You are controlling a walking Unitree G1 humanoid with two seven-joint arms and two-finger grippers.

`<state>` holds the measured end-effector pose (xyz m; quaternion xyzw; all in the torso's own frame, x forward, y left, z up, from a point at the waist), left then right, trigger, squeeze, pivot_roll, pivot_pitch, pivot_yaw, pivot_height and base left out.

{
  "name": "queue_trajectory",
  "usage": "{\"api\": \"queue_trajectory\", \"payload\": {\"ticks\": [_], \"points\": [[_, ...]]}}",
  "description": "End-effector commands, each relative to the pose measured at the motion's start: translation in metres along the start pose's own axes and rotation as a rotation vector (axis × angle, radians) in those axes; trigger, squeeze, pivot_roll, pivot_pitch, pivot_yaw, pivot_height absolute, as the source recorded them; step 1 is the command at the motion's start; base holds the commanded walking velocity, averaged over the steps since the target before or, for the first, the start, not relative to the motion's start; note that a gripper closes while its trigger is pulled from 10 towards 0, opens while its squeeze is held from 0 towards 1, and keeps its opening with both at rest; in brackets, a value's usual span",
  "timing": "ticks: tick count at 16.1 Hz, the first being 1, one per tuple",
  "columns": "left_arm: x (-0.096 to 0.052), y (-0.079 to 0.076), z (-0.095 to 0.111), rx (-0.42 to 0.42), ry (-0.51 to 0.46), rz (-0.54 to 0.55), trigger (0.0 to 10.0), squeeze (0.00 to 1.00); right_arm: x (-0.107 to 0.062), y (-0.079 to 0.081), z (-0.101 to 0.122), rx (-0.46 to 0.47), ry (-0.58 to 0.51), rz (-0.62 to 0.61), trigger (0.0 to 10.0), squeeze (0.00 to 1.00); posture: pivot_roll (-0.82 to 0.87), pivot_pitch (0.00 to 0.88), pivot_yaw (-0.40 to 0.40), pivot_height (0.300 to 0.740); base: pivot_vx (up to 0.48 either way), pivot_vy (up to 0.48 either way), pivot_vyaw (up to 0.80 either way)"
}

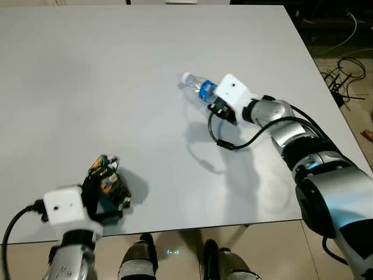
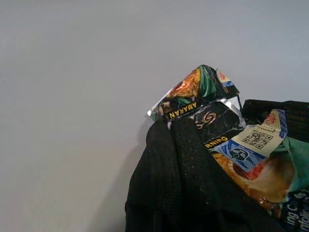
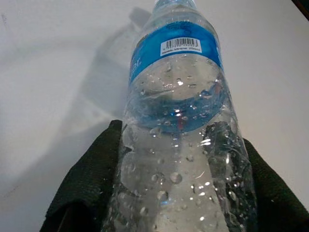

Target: Picking trash to rubbish bin

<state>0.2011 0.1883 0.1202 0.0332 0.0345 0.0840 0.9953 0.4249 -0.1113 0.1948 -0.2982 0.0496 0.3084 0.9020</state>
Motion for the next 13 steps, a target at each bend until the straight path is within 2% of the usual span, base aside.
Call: {"api": "queue_trajectory", "payload": {"ticks": [1,2,3,4,5,8,10,13], "points": [[-0.003,-0.002,-0.025,-0.002,0.121,-0.004,7.3,0.0,-0.004,0.004,-0.019,0.049,0.049,0.018,0.0,0.0,0.16,0.241,-0.059,0.74,0.0,0.0,0.0],[0.0,-0.003,-0.026,-0.004,0.119,-0.007,7.3,0.0,-0.005,0.003,-0.019,0.058,0.046,0.017,0.6,0.0,0.16,0.232,-0.061,0.74,0.0,0.0,0.0],[0.003,-0.004,-0.026,-0.006,0.114,-0.009,7.3,0.0,-0.005,0.002,-0.019,0.067,0.041,0.01,6.9,0.0,0.15,0.221,-0.063,0.74,0.0,0.0,0.0],[0.007,-0.005,-0.025,-0.009,0.104,-0.012,7.4,0.0,-0.007,-0.001,-0.019,0.09,0.029,-0.001,6.7,0.0,0.15,0.215,-0.064,0.74,0.0,0.0,0.0],[0.009,-0.006,-0.025,-0.01,0.098,-0.013,7.3,0.0,-0.007,-0.003,-0.018,0.098,0.024,-0.011,9.8,0.0,0.14,0.208,-0.066,0.74,0.0,0.0,0.0],[0.024,-0.01,-0.02,-0.023,0.059,-0.013,8.2,0.0,-0.012,-0.018,-0.01,0.186,-0.047,-0.081,10.0,0.0,0.12,0.175,-0.068,0.74,0.0,0.0,0.0],[0.034,-0.01,-0.016,-0.025,0.032,-0.008,10.0,0.0,-0.013,-0.022,-0.005,0.214,-0.085,-0.112,10.0,0.0,0.1,0.161,-0.068,0.74,0.0,0.0,0.0],[0.052,-0.009,-0.008,-0.034,-0.007,0.006,10.0,0.0,-0.014,-0.029,0.007,0.295,-0.194,-0.16,10.0,0.0,0.07,0.139,-0.067,0.74,0.0,0.0,0.0]]}}
Point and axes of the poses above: a point about 5 cm out from each wrist's last joint towards the gripper, its own x axis pointing out of the wrist towards the gripper, its own z axis along the axis of the wrist's last joint, y = z × x, the point moved 2 cm from there along x, pointing out of the wrist towards the gripper, and after that the axes turned 6 degrees about x, right-handed, at the moved point
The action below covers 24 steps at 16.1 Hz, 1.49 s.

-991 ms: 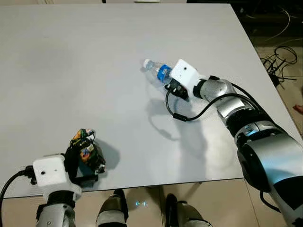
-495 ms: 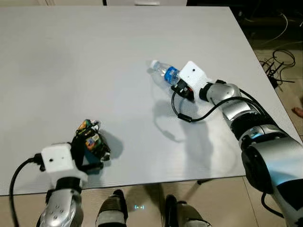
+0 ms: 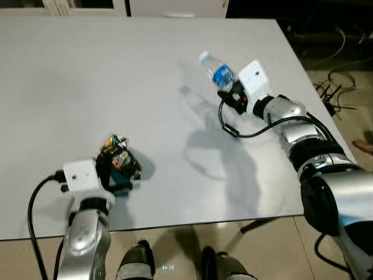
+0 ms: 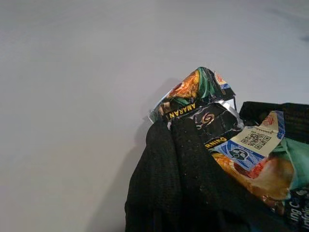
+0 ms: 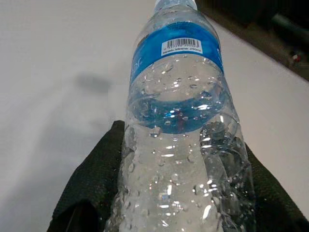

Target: Picking trash to rubbish bin

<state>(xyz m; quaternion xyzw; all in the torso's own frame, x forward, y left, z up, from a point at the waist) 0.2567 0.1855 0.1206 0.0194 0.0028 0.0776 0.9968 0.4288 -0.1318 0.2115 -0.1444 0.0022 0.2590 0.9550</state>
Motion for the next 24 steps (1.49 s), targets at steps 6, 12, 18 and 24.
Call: {"api": "queue_trajectory", "payload": {"ticks": [6,12,18,24], "points": [[0.022,-0.011,0.003,-0.045,-0.008,0.014,10.0,0.0,-0.005,0.001,0.0,0.182,-0.177,-0.074,10.0,0.0,0.01,0.109,-0.067,0.74,0.0,0.0,0.0],[0.024,-0.023,0.03,-0.021,-0.118,-0.044,10.0,0.0,-0.013,0.034,-0.016,0.305,-0.248,-0.048,10.0,0.0,-0.01,0.104,-0.064,0.74,0.0,0.0,0.0],[0.002,-0.023,0.011,-0.018,-0.068,-0.071,10.0,0.0,-0.045,0.034,-0.028,0.385,-0.232,-0.195,10.0,0.0,-0.02,0.098,-0.069,0.74,0.0,0.0,0.0],[0.003,-0.017,0.003,-0.006,-0.028,-0.018,10.0,0.0,-0.063,0.037,-0.036,0.416,-0.145,-0.231,10.0,0.0,-0.04,0.097,-0.057,0.74,0.0,0.0,-0.45]]}}
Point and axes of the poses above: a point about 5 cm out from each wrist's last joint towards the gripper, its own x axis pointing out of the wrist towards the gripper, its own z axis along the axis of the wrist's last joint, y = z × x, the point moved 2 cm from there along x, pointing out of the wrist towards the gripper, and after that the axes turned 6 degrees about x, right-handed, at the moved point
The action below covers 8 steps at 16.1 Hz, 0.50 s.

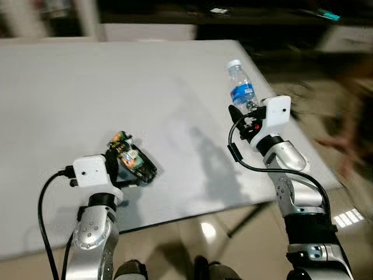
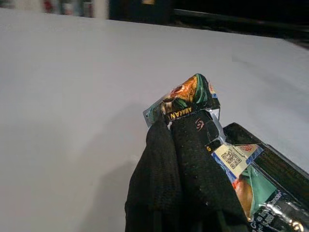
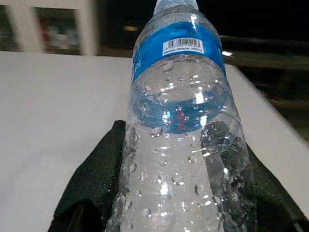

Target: Picking trash to rubbish bin

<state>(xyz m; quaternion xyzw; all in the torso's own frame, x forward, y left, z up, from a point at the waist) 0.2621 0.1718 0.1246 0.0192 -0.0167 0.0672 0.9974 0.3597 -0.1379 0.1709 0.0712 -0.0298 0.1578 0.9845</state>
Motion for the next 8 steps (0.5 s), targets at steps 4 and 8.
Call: {"api": "queue_trajectory", "payload": {"ticks": [4,8], "points": [[0.0015,-0.0052,-0.0028,-0.026,0.025,-0.011,10.0,0.0,-0.0048,0.0005,0.0038,0.016,0.018,-0.012,10.0,0.0,-0.04,0.096,-0.058,0.74,0.0,0.0,-0.69],[0.0021,-0.0074,-0.0042,-0.033,0.035,-0.022,10.0,0.0,-0.005,0.0018,0.0053,0.019,0.021,-0.013,10.0,0.0,-0.05,0.097,-0.057,0.74,0.0,0.0,-0.69]]}}
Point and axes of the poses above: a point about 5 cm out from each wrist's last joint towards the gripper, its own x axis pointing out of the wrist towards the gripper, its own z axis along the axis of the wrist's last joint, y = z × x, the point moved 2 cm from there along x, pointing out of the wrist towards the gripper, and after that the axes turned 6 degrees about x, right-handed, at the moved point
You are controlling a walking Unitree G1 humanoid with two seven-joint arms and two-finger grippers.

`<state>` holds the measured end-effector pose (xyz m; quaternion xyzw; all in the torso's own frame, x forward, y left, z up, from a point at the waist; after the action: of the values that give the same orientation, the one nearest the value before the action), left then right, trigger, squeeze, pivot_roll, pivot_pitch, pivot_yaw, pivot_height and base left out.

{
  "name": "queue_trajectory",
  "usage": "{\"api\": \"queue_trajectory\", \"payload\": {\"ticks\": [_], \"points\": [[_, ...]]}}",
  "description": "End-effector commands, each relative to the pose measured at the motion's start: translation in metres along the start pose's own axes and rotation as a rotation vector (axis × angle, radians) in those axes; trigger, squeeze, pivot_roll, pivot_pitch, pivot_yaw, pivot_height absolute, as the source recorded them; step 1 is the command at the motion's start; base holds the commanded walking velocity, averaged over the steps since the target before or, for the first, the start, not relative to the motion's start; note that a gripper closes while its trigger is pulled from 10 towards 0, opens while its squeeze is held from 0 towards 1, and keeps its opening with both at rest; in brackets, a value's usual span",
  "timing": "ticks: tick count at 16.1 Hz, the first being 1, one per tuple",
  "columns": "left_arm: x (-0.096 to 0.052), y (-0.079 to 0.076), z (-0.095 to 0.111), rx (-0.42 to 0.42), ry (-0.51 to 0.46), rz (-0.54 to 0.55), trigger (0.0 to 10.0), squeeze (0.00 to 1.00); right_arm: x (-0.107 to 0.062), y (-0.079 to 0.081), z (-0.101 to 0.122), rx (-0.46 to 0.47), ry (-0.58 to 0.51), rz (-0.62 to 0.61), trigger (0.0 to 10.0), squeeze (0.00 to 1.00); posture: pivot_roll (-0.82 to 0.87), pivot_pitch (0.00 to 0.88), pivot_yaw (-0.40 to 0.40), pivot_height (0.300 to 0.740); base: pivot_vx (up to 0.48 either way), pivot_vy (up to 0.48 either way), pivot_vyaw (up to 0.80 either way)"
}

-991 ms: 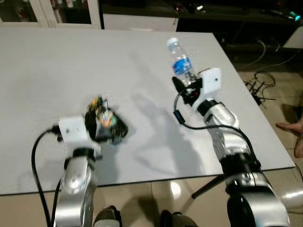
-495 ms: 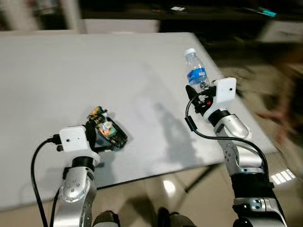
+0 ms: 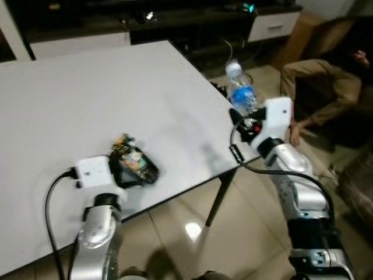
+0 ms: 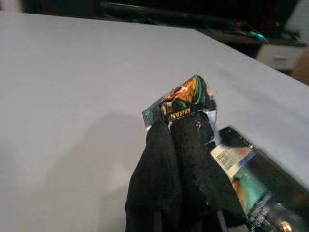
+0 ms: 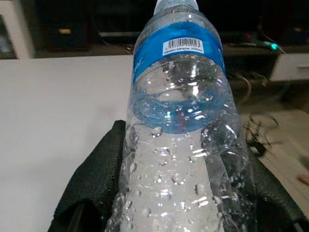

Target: Picking trash to rubbish bin

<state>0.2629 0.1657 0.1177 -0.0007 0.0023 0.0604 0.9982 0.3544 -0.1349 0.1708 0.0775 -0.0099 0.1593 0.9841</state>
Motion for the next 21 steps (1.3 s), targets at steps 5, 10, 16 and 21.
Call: {"api": "queue_trajectory", "payload": {"ticks": [5,10,16,21], "points": [[0.006,0.0,0.002,-0.005,0.004,-0.007,10.0,0.0,-0.002,-0.001,0.008,0.0,-0.011,-0.012,10.0,0.0,-0.05,0.102,-0.059,0.74,0.0,0.0,-0.69],[0.007,-0.002,0.0,-0.037,0.023,-0.029,10.0,0.0,-0.002,-0.001,0.009,0.007,-0.009,-0.018,10.0,0.0,-0.06,0.105,-0.06,0.74,0.0,0.0,-0.68],[0.014,0.001,0.003,-0.067,0.021,-0.057,10.0,0.0,0.003,0.007,0.009,0.005,-0.007,0.01,10.0,0.0,-0.05,0.112,-0.061,0.74,0.0,0.0,-0.69],[0.015,0.003,0.0,-0.082,0.037,-0.047,10.0,0.0,0.004,0.01,0.008,0.011,0.0,0.02,10.0,0.0,-0.05,0.115,-0.062,0.74,0.0,0.0,-0.72]]}}
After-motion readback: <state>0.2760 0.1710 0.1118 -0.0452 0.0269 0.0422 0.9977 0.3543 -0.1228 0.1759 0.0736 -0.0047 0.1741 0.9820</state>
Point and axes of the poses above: a point about 5 cm out from each wrist's last joint towards the gripper, its own x axis pointing out of the wrist towards the gripper, its own z axis along the axis of the wrist's last joint, y = z × x, the point moved 2 cm from there along x, pointing out of the wrist towards the gripper, and after that the axes turned 6 degrees about x, right-handed, at the moved point
